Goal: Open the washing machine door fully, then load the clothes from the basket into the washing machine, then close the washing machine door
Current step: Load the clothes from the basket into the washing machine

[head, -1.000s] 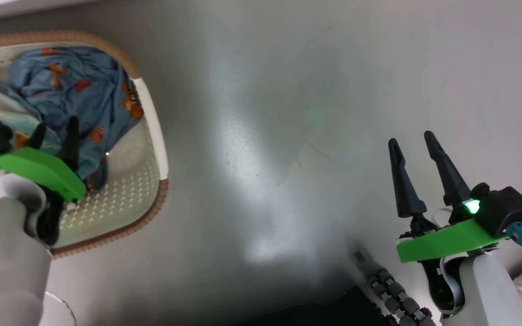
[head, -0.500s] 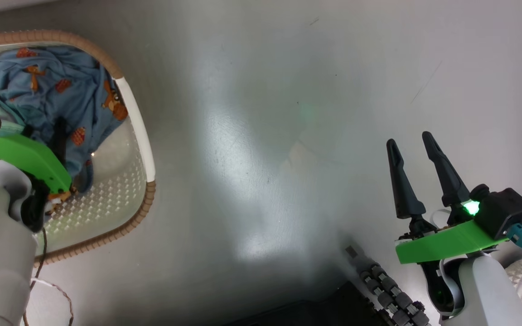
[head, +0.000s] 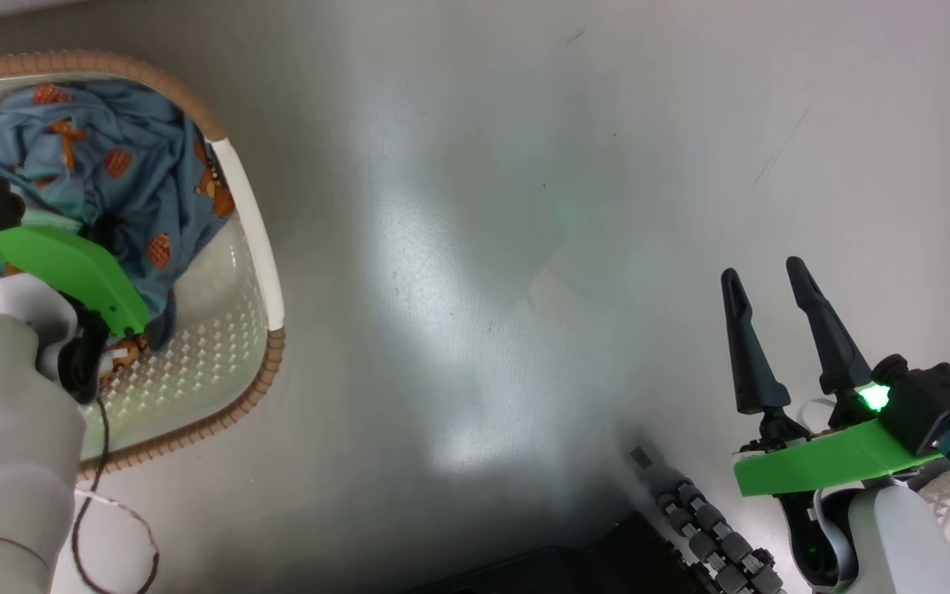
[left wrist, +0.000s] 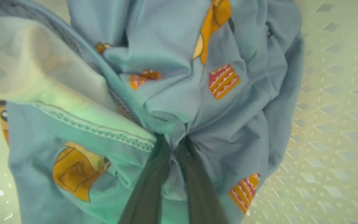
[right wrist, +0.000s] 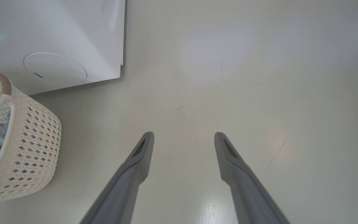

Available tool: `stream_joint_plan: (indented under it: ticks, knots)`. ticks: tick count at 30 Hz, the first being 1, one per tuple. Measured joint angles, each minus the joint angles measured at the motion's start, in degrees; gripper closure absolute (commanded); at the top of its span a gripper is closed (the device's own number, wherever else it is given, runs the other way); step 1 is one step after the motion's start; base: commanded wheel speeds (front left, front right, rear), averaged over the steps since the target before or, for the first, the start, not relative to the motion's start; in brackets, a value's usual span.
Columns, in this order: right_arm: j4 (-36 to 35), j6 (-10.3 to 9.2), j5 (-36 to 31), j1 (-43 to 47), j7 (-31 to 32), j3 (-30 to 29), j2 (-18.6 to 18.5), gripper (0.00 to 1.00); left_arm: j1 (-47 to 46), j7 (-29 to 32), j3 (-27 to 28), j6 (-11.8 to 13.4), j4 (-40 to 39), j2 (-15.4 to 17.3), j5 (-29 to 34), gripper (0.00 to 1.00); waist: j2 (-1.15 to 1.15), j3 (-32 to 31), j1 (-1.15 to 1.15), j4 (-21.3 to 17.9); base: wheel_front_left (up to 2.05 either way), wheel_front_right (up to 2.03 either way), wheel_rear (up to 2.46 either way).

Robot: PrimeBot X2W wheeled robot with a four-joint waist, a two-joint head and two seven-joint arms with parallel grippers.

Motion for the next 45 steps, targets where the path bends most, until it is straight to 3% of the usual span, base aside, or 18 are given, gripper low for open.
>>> stream_joint_plan:
  ticks: [13, 21, 29, 45]
  knots:
    - [-0.32, 0.0, 0.0, 0.16, 0.0, -1.35, 0.05, 0.0, -0.52, -7.66, -1.9, 0.0, -0.33, -0.25, -0.51, 1.0, 0.0, -0.8, 0.0, 0.72, 0.0, 0.0, 0.0]
    - [0.43, 0.0, -0.09, -3.26, 0.0, -1.2, 0.03, 0.0, 0.61, -14.11, -4.5, -0.01, -2.96, 0.79, -0.14, 1.0, 0.0, -3.42, 0.0, 1.25, 0.0, 0.0, 0.0]
    - [1.25, 0.0, -0.86, -3.9, 0.0, -1.57, 0.01, 0.0, 4.42, -16.05, -4.86, -0.01, -5.5, -0.02, -0.54, 1.0, 0.0, -7.77, 0.0, 2.84, 0.0, 0.0, 0.0]
    - [4.11, 0.0, -1.86, -3.55, 0.0, -1.96, -0.04, 0.0, 22.85, -16.05, 7.9, 1.78, -26.21, -1.26, 8.9, 1.0, 0.0, -19.45, -0.01, 5.94, 0.0, 0.0, 0.0]
